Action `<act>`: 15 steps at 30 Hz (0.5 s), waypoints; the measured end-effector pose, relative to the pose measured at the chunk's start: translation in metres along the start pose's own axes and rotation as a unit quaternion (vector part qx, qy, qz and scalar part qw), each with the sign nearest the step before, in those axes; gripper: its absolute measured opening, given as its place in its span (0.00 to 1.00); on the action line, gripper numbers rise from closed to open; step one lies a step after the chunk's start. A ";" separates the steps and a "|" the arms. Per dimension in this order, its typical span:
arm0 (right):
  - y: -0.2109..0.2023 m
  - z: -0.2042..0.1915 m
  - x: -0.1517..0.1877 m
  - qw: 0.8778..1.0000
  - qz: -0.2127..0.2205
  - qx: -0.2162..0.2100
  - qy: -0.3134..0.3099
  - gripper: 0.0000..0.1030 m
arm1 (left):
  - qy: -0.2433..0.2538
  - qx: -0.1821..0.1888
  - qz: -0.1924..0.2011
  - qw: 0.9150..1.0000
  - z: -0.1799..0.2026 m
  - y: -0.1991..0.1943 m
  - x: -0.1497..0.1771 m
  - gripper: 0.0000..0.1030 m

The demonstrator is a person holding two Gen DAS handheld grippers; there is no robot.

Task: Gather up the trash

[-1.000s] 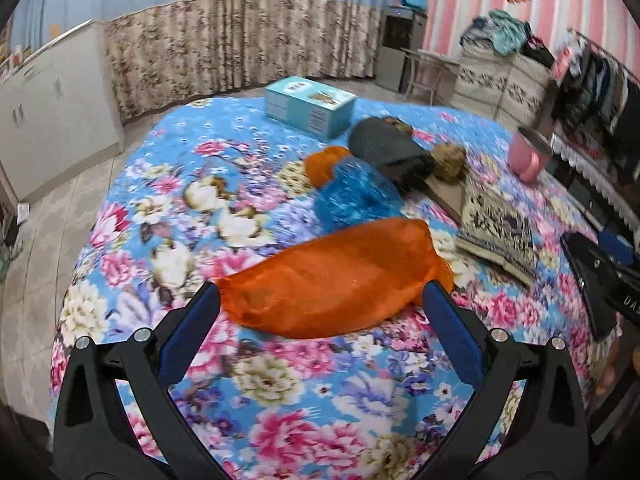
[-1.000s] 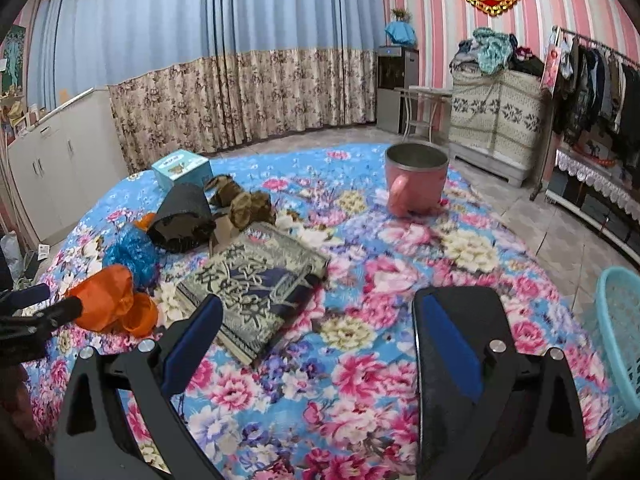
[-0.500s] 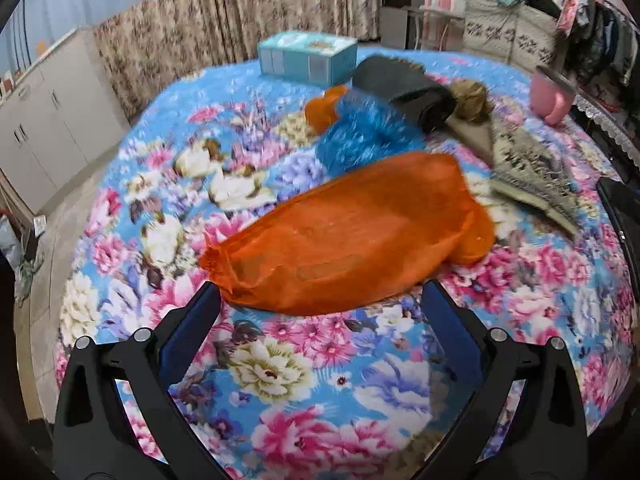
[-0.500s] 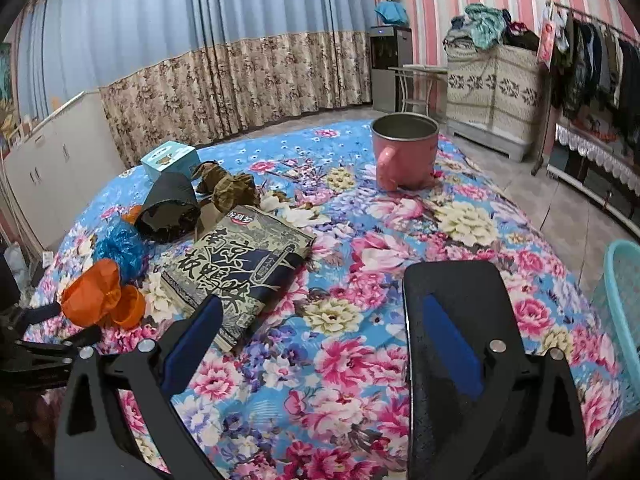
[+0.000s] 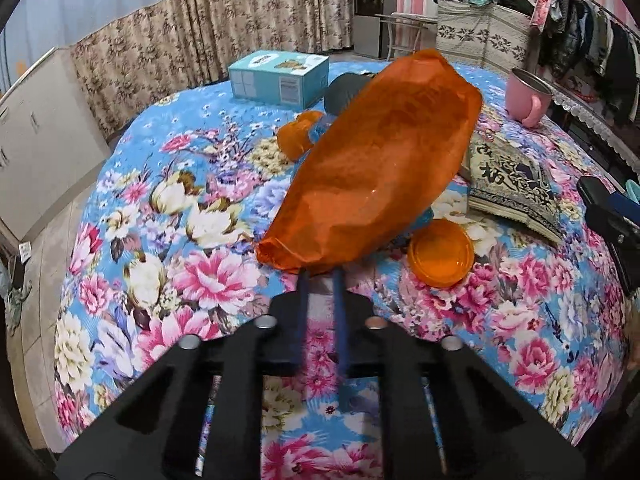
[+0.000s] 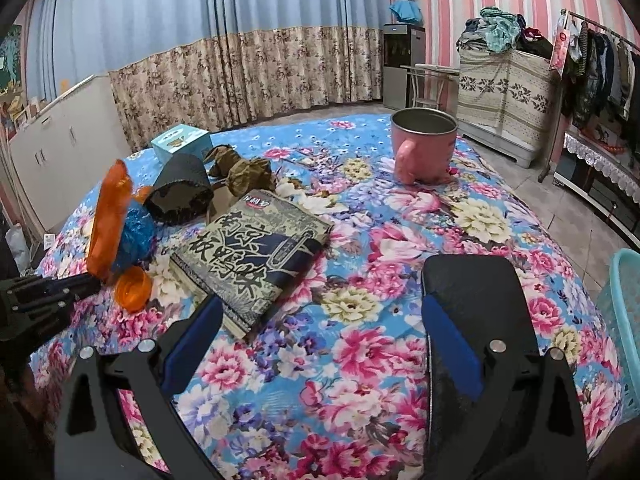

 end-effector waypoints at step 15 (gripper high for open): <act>0.026 -0.016 0.000 0.999 -0.032 -0.023 -0.010 0.94 | -0.074 -0.003 0.032 0.997 -0.034 -0.021 -0.010 0.00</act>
Point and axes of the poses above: each gripper's, at about its wrist camera, not at the fingertips, and y roughly the way its jaws point, z to its right, x to its underside, the point moved 2 cm from there along y, roughly the way its jaws point, and after that the axes turned 14 degrees about -x, right-handed, at the moved point
